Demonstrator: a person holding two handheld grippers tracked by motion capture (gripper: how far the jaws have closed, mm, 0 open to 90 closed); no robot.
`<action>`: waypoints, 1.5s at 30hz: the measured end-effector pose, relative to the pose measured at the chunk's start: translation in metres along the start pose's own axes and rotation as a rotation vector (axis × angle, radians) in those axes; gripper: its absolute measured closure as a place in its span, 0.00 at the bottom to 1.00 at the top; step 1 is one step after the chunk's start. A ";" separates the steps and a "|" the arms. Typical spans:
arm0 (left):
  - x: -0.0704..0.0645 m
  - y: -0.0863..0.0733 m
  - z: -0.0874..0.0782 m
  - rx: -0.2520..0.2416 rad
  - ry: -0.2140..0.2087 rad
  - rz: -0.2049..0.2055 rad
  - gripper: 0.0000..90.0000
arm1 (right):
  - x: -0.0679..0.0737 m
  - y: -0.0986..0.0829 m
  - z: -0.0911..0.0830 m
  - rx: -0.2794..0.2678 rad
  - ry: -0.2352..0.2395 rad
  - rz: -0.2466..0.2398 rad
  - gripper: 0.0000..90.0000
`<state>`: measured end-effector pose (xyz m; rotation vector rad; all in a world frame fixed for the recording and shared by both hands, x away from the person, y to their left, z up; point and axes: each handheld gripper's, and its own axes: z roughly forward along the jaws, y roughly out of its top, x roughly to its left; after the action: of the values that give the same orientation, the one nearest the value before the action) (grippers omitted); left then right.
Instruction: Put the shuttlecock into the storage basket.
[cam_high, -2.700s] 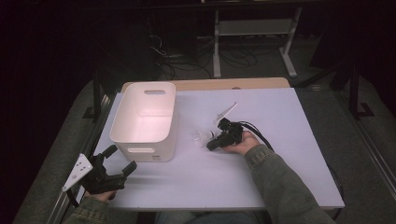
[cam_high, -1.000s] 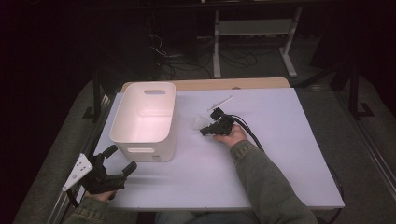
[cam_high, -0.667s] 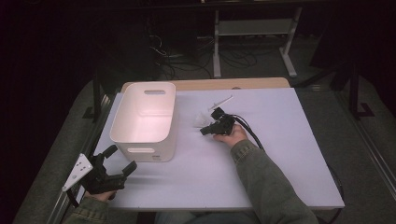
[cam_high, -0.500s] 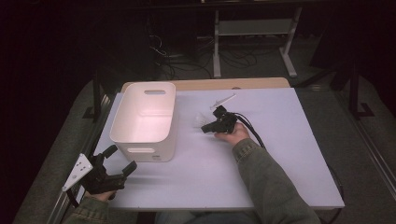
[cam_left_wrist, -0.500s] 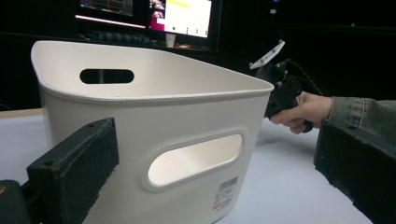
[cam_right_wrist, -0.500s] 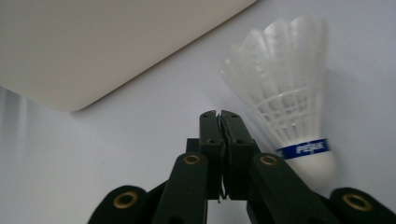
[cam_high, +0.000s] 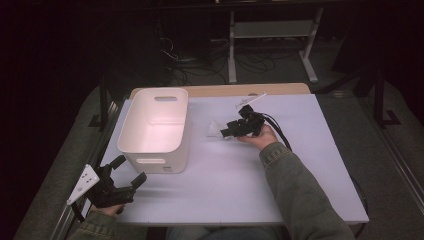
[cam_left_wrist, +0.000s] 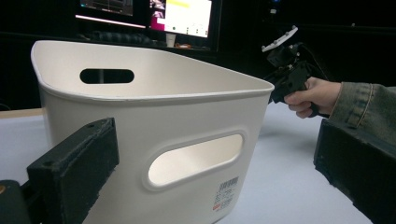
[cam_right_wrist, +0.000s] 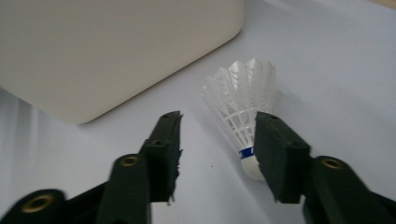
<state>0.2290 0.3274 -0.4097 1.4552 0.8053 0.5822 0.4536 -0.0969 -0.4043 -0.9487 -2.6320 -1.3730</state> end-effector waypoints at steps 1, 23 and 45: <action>0.000 0.000 0.000 0.001 0.000 0.002 0.00 | -0.001 0.001 -0.002 0.011 -0.003 -0.004 0.43; 0.000 0.000 0.000 0.000 -0.002 -0.001 0.00 | -0.011 0.022 -0.002 0.075 -0.008 -0.028 0.00; 0.000 0.001 -0.001 -0.002 -0.002 0.004 0.00 | -0.029 0.011 0.022 0.125 0.034 -0.007 0.00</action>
<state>0.2285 0.3280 -0.4089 1.4552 0.8004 0.5845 0.4890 -0.0899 -0.4181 -0.8941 -2.6613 -1.1983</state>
